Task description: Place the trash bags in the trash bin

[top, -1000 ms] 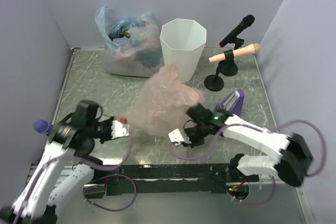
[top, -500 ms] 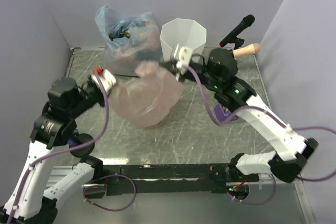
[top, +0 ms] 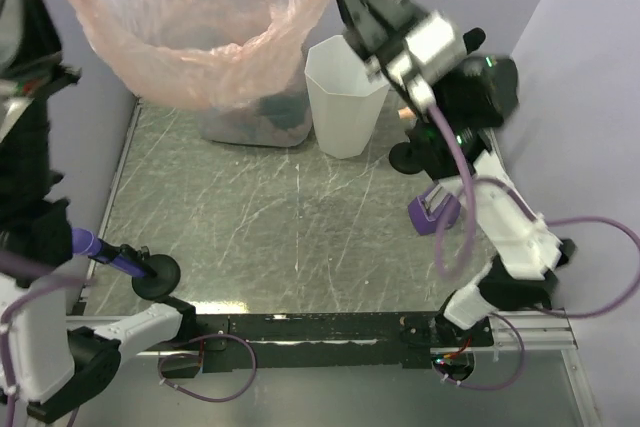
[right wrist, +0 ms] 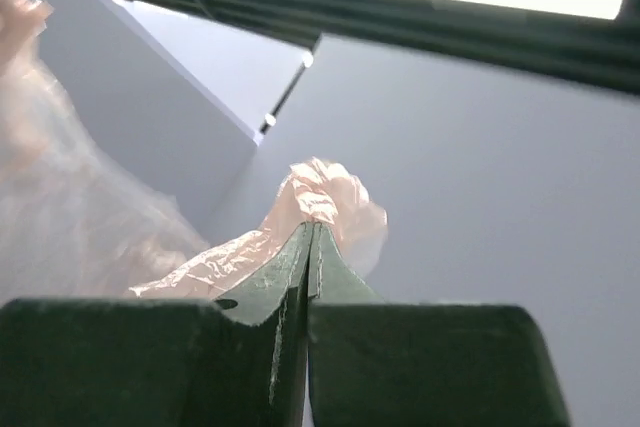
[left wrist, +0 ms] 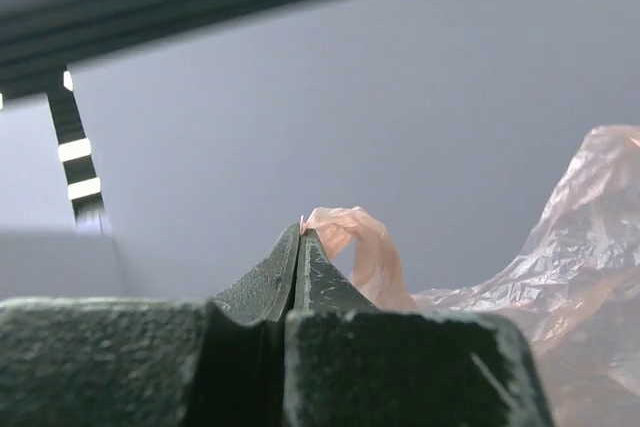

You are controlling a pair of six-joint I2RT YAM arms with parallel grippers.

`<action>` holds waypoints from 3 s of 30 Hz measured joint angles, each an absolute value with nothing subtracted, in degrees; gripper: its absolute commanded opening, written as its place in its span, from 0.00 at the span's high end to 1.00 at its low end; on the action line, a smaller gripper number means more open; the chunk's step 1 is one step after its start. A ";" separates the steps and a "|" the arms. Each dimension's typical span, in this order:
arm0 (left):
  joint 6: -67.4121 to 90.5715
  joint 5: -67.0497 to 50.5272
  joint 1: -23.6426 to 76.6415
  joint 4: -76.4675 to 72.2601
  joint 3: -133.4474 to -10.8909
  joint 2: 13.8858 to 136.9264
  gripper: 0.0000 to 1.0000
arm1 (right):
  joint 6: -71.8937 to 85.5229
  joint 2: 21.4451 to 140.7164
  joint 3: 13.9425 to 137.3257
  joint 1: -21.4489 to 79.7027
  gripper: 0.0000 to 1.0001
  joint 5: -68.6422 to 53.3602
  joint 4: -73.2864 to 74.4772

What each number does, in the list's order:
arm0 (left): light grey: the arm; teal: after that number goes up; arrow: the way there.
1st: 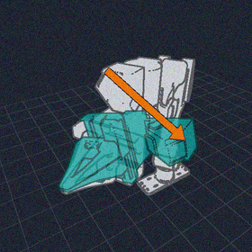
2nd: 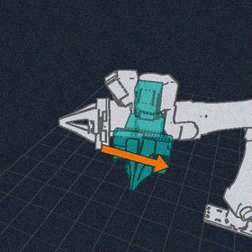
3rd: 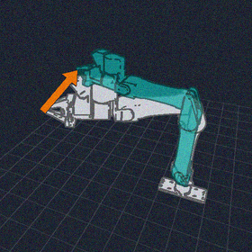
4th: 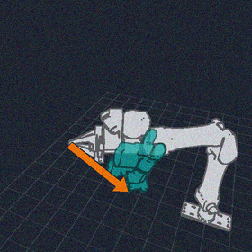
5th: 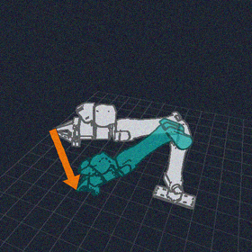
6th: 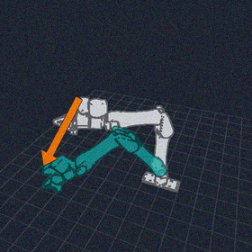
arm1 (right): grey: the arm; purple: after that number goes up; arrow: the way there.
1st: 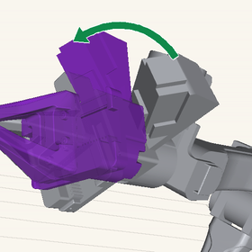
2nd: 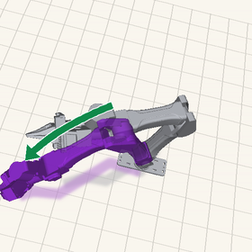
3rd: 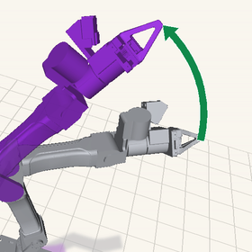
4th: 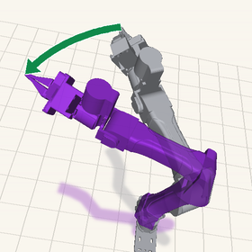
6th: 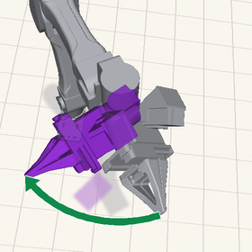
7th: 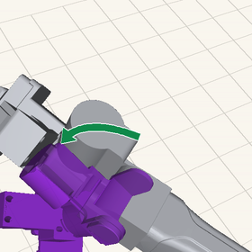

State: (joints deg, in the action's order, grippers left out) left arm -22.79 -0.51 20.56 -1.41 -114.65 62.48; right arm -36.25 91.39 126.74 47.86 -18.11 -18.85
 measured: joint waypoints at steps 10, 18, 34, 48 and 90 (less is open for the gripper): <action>-31.83 -31.99 20.62 24.32 -83.40 41.19 0.99 | -46.54 55.75 61.76 51.88 1.00 -25.36 -10.33; -38.74 -39.83 20.45 61.54 -60.18 43.62 0.99 | -52.34 57.87 52.77 51.59 1.00 -34.17 33.65; -16.93 -40.60 20.16 46.39 -63.02 35.57 0.99 | -45.76 54.46 64.97 50.46 0.78 -33.10 35.68; -4.69 -33.36 17.85 27.38 -63.53 35.88 0.99 | -39.48 62.74 84.55 50.30 0.19 -24.29 37.78; 3.29 -31.97 -3.31 25.54 -65.80 35.88 0.99 | -38.63 110.50 118.50 27.14 0.51 -16.14 38.44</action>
